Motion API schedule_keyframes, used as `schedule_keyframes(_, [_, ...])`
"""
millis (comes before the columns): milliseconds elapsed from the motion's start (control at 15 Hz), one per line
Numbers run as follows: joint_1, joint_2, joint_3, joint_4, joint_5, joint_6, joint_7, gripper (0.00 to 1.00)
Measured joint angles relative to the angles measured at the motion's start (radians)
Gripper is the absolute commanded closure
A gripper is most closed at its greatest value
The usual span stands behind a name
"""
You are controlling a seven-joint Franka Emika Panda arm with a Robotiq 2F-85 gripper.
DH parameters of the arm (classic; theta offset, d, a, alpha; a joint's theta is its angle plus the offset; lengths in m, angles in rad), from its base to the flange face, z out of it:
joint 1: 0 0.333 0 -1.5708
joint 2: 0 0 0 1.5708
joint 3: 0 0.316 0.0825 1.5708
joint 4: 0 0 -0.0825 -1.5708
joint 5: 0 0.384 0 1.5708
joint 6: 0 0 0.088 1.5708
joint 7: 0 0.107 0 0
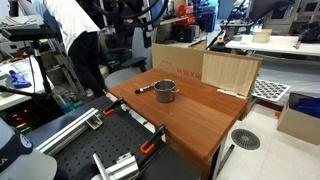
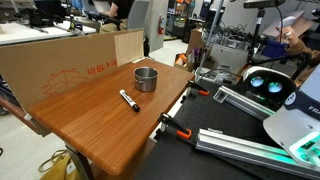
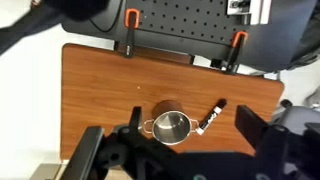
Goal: Put the marker in the put
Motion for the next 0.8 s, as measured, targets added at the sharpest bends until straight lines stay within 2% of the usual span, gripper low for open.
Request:
schedule_keyframes(533, [0.008, 0.012, 0.012, 0.000, 0.018, -0.003, 0.000, 0.00])
schedule_keyframes(800, [0.042, 0.046, 0.028, -0.003, 0.061, -0.011, 0.000, 0.00])
